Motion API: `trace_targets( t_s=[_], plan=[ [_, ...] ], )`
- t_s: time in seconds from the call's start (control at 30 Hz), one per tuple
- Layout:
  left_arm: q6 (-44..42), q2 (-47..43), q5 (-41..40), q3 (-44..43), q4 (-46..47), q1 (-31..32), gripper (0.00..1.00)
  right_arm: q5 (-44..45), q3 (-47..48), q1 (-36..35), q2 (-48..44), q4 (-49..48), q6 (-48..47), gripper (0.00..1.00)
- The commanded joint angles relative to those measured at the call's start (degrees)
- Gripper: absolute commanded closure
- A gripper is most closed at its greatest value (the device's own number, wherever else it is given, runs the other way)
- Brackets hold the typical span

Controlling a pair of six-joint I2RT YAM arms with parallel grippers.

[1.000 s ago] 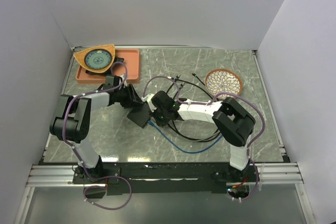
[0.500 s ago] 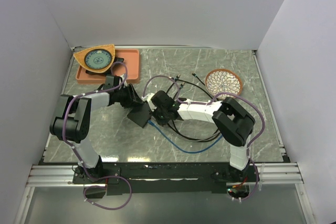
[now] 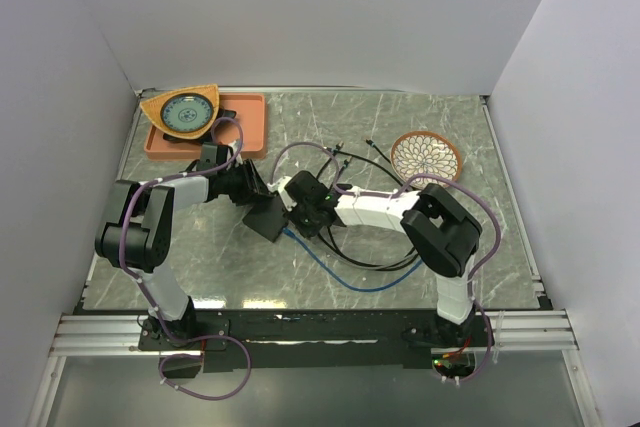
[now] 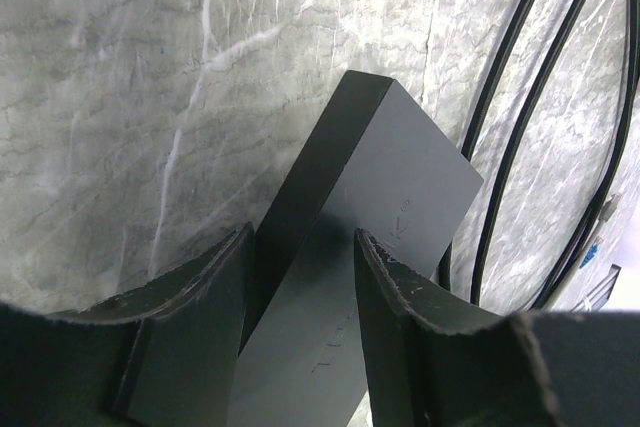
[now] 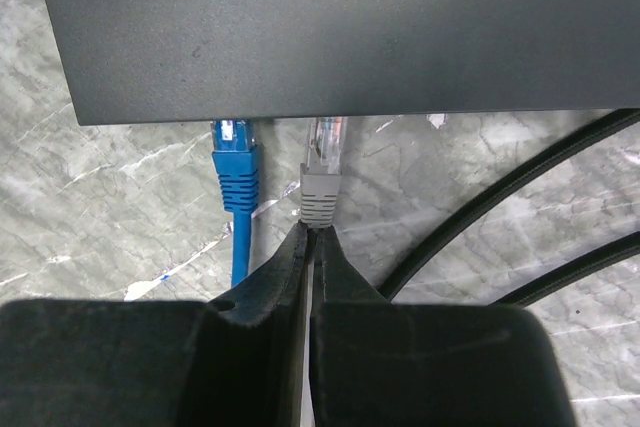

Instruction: Insert the plug into the switch port

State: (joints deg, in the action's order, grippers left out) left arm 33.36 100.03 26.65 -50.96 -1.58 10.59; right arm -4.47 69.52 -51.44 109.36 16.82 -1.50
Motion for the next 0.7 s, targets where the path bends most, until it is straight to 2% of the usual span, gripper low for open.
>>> trace_targets(
  t_s=[0.0, 0.37, 0.67],
  plan=[
    [-0.4, 0.6, 2.0, -0.4, -0.3, 1.3, 0.50, 2.7, 3.7, 0.6, 2.9, -2.7, -1.9, 1.00],
    [-0.3, 0.3, 1.9, -0.7, -0.1, 1.8, 0.49, 1.2, 4.0, 0.6, 3.2, -1.2, -4.7, 1.00],
    [-1.0, 0.4, 2.1, -2.1, -0.5, 1.8, 0.49, -0.7, 4.2, 0.7, 2.7, 0.1, -11.2, 1.00]
  ],
)
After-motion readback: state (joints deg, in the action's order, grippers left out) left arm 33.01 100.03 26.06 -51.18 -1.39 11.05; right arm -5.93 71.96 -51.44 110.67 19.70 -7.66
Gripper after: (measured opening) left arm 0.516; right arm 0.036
